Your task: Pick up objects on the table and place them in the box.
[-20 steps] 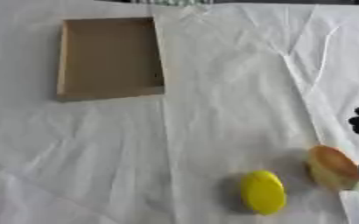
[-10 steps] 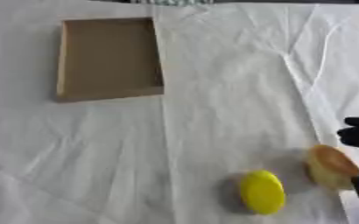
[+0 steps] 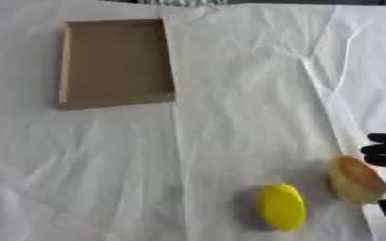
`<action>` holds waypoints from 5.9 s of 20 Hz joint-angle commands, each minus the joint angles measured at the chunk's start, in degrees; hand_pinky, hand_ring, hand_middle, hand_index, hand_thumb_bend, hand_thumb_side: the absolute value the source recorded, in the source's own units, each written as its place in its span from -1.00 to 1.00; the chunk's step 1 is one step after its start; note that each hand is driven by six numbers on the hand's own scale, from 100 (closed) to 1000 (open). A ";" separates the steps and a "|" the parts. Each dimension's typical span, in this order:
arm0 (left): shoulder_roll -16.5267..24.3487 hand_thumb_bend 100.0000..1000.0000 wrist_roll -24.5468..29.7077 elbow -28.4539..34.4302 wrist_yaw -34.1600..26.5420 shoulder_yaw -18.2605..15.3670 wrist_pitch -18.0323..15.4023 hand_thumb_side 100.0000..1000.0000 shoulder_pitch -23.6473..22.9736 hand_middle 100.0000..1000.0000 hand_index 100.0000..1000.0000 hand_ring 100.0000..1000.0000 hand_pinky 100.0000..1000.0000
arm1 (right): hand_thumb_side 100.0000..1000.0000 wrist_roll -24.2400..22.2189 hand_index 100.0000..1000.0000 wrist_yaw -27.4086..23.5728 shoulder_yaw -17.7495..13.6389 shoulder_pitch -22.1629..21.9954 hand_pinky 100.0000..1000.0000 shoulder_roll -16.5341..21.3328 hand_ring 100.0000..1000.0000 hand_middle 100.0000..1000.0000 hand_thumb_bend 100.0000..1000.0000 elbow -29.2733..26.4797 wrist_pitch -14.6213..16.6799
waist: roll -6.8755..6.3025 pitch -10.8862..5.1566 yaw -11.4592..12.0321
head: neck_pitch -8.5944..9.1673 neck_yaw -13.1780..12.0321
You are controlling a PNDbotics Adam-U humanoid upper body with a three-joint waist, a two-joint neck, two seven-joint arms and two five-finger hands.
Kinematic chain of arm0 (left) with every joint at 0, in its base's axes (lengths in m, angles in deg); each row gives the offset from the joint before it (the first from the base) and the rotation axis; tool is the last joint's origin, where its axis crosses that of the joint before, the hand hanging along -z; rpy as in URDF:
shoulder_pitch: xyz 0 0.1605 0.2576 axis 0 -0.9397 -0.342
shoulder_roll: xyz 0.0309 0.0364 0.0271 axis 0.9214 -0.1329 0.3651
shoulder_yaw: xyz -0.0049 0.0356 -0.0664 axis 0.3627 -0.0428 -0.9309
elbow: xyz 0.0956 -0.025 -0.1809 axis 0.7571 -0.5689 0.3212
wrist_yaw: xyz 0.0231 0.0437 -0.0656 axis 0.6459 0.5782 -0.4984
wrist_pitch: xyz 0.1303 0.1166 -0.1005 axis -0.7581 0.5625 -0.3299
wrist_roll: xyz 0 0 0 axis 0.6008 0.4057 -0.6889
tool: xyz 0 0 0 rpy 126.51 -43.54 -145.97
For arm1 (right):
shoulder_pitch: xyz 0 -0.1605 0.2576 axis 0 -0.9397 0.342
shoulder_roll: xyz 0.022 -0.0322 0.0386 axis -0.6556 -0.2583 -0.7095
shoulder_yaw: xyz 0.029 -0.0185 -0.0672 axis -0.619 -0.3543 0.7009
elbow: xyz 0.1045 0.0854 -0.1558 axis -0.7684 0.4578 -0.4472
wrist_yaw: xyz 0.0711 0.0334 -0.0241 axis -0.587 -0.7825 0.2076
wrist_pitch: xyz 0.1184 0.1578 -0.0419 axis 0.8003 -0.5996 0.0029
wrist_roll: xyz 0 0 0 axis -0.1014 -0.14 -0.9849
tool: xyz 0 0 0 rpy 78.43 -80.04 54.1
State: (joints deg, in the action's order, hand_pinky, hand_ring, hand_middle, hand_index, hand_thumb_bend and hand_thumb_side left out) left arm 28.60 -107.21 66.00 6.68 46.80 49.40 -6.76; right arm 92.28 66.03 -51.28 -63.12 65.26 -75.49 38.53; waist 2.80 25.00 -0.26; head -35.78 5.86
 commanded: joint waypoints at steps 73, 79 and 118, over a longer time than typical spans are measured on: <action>-1.61 -0.82 3.28 0.93 -2.59 0.92 1.21 0.08 -0.18 0.45 0.67 0.53 0.68 | -0.85 -10.14 0.89 8.51 2.86 -0.30 0.79 2.87 0.91 0.63 -0.25 -0.93 -15.97 | 0.14 -0.96 1.33 | -0.45 0.98; -1.85 -0.83 3.41 0.93 -2.96 0.96 1.33 0.09 -0.19 0.45 0.67 0.53 0.68 | -1.00 -10.69 0.83 7.44 3.66 -0.22 0.74 2.70 0.84 0.54 -0.55 -0.93 -16.69 | 0.17 -0.94 1.51 | -0.28 1.11; -1.66 -0.80 6.75 0.93 -7.50 4.10 1.17 0.05 3.48 0.46 0.67 0.54 0.69 | -1.00 -21.63 0.51 -29.85 16.49 51.60 0.66 9.45 0.56 0.15 -1.00 -0.91 -20.52 | 1.84 -3.42 8.31 | -0.03 5.84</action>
State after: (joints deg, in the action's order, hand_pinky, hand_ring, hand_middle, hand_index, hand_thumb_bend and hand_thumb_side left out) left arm 25.67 -100.91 66.00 -0.41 50.82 50.65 -3.94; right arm 72.84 38.08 -35.36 -12.43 74.46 -75.62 18.92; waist 4.89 23.00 8.26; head -35.76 11.15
